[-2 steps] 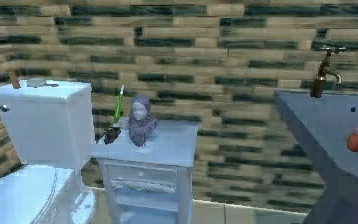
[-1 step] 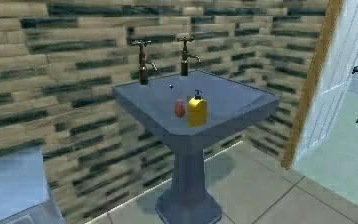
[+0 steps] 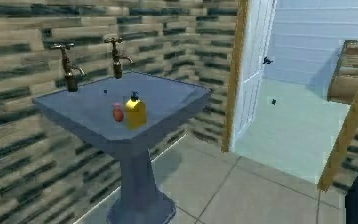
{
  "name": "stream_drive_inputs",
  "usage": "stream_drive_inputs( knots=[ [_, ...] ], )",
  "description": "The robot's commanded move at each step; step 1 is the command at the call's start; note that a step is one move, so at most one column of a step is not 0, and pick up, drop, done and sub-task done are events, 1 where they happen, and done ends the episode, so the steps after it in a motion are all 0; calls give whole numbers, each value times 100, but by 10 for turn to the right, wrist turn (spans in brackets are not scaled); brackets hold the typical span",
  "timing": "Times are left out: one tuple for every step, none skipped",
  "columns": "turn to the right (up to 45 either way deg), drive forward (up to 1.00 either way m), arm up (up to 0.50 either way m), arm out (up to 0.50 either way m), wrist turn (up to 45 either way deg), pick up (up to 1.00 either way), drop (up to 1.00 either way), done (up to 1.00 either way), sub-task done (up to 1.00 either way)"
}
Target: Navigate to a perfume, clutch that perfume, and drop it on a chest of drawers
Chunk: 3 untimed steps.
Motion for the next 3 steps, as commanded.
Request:
stream_drive_inputs(
  knots=[
    [0,50,0,0,0,0,0,0,0],
    [-450,0,0,0,0,0,0,0,0],
    [-450,0,0,0,0,0,0,0,0]
  ],
)
